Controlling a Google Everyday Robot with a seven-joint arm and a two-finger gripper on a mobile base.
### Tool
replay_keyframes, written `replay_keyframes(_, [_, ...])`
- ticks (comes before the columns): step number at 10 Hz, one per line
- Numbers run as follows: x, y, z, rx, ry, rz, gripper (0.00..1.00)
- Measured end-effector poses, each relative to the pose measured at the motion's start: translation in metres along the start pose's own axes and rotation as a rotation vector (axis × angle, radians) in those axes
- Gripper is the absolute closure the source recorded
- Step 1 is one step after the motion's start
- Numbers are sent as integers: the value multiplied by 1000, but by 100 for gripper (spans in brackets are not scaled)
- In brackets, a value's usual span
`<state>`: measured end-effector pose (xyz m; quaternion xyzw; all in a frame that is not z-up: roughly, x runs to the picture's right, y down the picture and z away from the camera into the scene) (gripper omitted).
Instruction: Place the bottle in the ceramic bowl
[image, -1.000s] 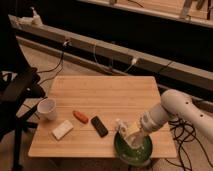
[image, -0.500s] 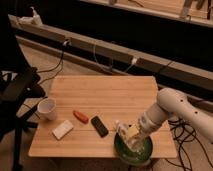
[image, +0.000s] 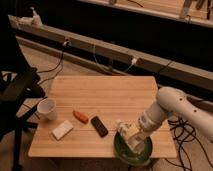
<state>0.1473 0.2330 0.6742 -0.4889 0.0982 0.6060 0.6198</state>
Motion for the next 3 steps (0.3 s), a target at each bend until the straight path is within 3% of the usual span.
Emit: replay_keyframes(3, [-2,-3,-3,3,-39,27,21])
